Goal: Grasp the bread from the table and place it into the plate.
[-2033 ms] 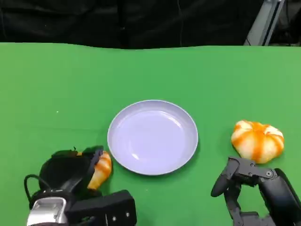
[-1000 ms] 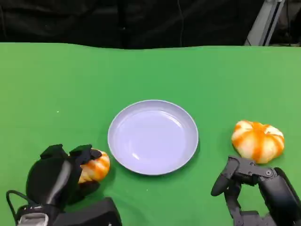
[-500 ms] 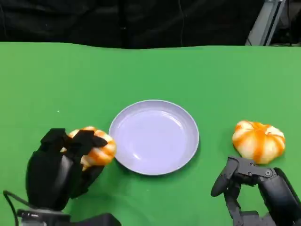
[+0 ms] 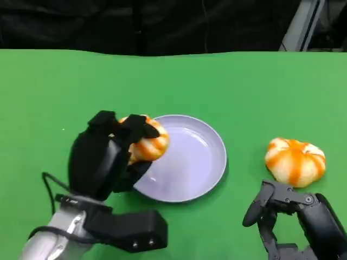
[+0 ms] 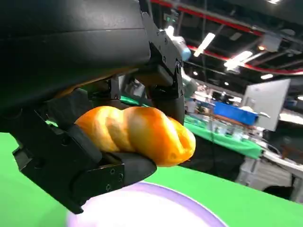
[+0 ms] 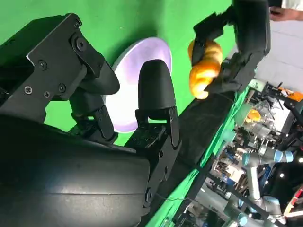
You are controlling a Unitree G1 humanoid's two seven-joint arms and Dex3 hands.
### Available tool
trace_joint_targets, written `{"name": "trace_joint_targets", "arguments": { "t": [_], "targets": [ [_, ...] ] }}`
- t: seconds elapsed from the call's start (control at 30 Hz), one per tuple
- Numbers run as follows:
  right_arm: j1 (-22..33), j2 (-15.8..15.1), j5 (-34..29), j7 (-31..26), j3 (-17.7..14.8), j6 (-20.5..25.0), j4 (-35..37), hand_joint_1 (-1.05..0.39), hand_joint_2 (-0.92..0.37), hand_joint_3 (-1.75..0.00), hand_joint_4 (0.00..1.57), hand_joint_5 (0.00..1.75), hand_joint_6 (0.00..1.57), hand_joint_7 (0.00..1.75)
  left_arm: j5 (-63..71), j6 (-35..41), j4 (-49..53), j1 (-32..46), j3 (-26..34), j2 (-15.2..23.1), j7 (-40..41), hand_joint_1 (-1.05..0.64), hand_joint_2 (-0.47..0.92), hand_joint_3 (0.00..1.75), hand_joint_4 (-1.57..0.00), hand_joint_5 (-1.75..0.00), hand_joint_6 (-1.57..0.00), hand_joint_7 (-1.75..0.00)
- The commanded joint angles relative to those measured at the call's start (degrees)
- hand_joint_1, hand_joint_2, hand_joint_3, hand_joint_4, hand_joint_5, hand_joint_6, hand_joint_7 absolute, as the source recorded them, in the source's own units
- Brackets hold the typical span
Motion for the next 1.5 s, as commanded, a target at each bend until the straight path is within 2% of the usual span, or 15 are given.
{"name": "trace_joint_targets", "arguments": {
  "t": [0.03,0.23,0.33,0.43,0.47,0.5,0.53,0.57,0.67,0.7,0.8,0.93,1.17,1.3,1.5],
  "targets": [
    [0.4,-0.2,0.3,-0.3,-0.2,0.2,-0.8,0.12,-0.33,-1.43,0.84,1.67,0.79,1.34,-0.5,0.3,2.4,-2.3,-0.9,-0.3,-1.9,-0.17,0.49,1.11,-0.81,-1.75,-0.77,-1.39],
    [0.4,-0.2,-0.1,-0.5,-0.1,-0.1,-0.6,0.12,-0.32,-1.44,0.84,1.65,0.79,1.34,-1.2,0.9,7.7,-6.9,-2.8,-3.2,-4.4,-0.19,0.5,1.12,-0.8,-1.75,-0.81,-1.32],
    [0.5,-0.1,-0.1,-0.5,0.0,-0.1,-0.6,0.11,-0.32,-1.45,0.84,1.64,0.79,1.34,-2.4,3.0,9.9,-9.0,-3.3,-4.8,-8.7,-0.19,0.54,1.0,-0.77,-1.75,-0.8,-1.33],
    [0.7,0.0,0.2,-0.3,0.1,0.2,-0.9,0.11,-0.31,-1.46,0.84,1.64,0.79,1.34,-5.2,7.1,8.6,-9.4,-3.1,-6.0,-17.0,-0.2,0.77,0.59,-0.65,-1.5,-0.7,-0.97],
    [0.8,0.0,0.2,-0.3,0.1,0.3,-1.1,0.11,-0.31,-1.46,0.84,1.64,0.79,1.34,-5.5,8.4,8.0,-9.6,-3.4,-5.7,-20.1,-0.21,0.84,0.46,-0.59,-1.28,-0.64,-0.74],
    [0.8,-0.1,0.0,-0.3,0.1,0.4,-1.2,0.11,-0.31,-1.46,0.84,1.65,0.79,1.35,-5.5,9.2,7.7,-9.8,-3.9,-5.4,-22.3,-0.23,0.89,0.31,-0.51,-0.98,-0.55,-0.44],
    [0.9,-0.1,-0.2,-0.3,0.1,0.5,-1.3,0.11,-0.31,-1.46,0.84,1.65,0.79,1.35,-5.4,9.6,7.5,-9.8,-4.3,-4.9,-24.3,-0.24,0.9,0.24,-0.46,-0.83,-0.5,-0.29],
    [0.9,-0.1,-0.2,-0.3,0.1,0.5,-1.3,0.11,-0.31,-1.46,0.85,1.66,0.79,1.35,-5.2,10.2,7.2,-9.8,-4.8,-4.4,-26.4,-0.32,0.91,0.19,-0.3,-0.67,-0.38,-0.15],
    [0.9,-0.1,0.2,-0.2,0.1,0.3,-1.3,0.11,-0.31,-1.46,0.84,1.68,0.79,1.35,-4.2,13.8,5.3,-9.5,-6.0,-3.5,-32.3,-0.47,0.92,0.19,-0.1,-0.5,-0.23,-0.02],
    [0.9,-0.2,0.4,0.0,0.1,0.3,-1.2,0.1,-0.31,-1.46,0.83,1.67,0.79,1.35,-3.7,15.8,4.4,-9.4,-6.6,-3.1,-34.8,-0.57,0.92,0.25,-0.04,-0.34,-0.12,-0.01],
    [0.8,-0.3,0.5,0.1,0.0,0.2,-1.0,0.09,-0.31,-1.46,0.83,1.68,0.78,1.35,-3.6,19.4,2.4,-9.0,-7.3,-2.4,-40.0,-0.72,0.92,0.31,0.0,-0.05,-0.01,0.0],
    [0.8,-0.4,0.1,-0.2,-0.2,0.2,-0.9,0.11,-0.32,-1.46,0.83,1.66,0.79,1.35,-4.4,21.3,-0.8,-7.7,-7.0,-1.2,-43.0,-0.8,0.92,0.35,0.0,0.0,0.0,0.0],
    [0.9,-0.4,0.3,-0.1,-0.2,0.3,-1.0,0.09,-0.31,-1.46,0.84,1.65,0.79,1.34,-5.7,21.3,-7.0,-4.4,-5.5,1.4,-43.7,-0.81,0.92,0.36,-0.03,-0.01,-0.04,-0.02],
    [0.6,-0.6,-0.9,-0.7,-0.5,0.0,-0.6,0.09,-0.31,-1.46,0.84,1.65,0.8,1.34,-9.6,15.2,-12.8,3.3,-0.5,4.0,-37.9,-0.61,0.92,0.29,-0.18,-0.1,-0.23,-0.09],
    [0.0,-0.7,-0.6,-0.7,-0.7,-0.4,0.2,0.11,-0.32,-1.44,0.84,1.65,0.8,1.33,-15.3,1.9,-14.1,11.8,6.1,6.1,-29.2,-0.32,0.92,0.16,-0.49,-0.3,-0.52,-0.15]
  ]
}}
